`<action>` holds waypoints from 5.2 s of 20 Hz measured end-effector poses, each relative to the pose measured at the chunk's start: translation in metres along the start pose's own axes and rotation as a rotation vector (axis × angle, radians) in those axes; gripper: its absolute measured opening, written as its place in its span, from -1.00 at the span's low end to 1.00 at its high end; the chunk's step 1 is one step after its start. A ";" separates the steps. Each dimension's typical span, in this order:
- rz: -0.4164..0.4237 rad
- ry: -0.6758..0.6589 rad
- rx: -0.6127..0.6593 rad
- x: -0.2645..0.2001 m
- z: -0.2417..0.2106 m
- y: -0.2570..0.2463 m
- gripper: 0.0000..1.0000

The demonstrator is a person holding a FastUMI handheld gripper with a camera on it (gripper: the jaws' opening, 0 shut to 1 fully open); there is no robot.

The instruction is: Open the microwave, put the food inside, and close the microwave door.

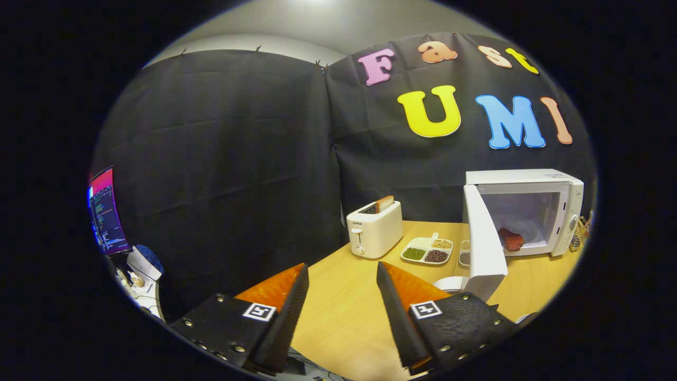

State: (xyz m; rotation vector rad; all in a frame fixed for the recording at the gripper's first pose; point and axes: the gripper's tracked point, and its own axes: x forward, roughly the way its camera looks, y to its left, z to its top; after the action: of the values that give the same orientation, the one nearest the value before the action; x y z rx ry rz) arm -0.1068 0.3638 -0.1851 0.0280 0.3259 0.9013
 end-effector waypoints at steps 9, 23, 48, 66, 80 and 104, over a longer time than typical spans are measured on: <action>-0.159 0.118 0.011 0.009 -0.046 -0.058 -0.75; -0.285 0.177 0.085 -0.027 -0.054 -0.141 -0.98; -0.571 0.122 0.186 -0.058 -0.013 -0.345 -0.98; -0.706 0.085 0.203 -0.014 0.014 -0.456 -0.98; -0.748 0.079 0.192 0.001 0.021 -0.478 -0.97; -0.714 -0.165 0.040 -0.161 0.103 -0.294 -0.83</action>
State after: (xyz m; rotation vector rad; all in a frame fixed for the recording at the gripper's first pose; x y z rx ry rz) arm 0.0560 0.0677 -0.0911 0.0202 0.1767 0.1823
